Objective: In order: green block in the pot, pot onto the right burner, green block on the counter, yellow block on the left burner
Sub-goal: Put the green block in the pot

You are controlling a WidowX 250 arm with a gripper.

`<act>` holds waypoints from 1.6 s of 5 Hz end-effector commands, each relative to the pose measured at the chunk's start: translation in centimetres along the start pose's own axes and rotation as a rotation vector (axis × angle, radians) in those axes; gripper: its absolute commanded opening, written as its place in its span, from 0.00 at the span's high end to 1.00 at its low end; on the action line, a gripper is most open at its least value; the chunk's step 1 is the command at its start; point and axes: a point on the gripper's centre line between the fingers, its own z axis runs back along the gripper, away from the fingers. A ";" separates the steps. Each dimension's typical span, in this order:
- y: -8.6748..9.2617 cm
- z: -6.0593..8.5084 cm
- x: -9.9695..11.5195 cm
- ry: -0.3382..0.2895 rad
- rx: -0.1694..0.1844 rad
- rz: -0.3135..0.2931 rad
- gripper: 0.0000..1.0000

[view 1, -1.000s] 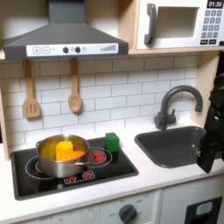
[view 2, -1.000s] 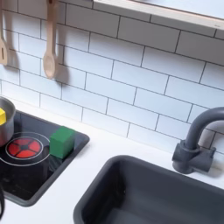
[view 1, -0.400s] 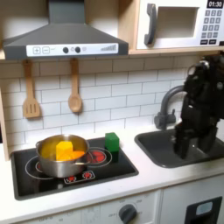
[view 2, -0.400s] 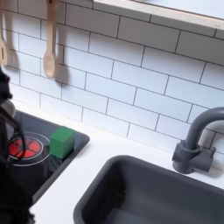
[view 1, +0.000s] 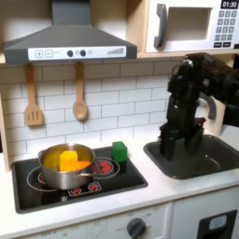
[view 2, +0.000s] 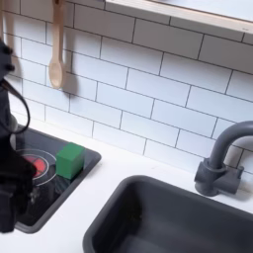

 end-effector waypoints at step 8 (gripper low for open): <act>1.2 -3.0 11.0 -0.101 -0.013 -0.049 0.00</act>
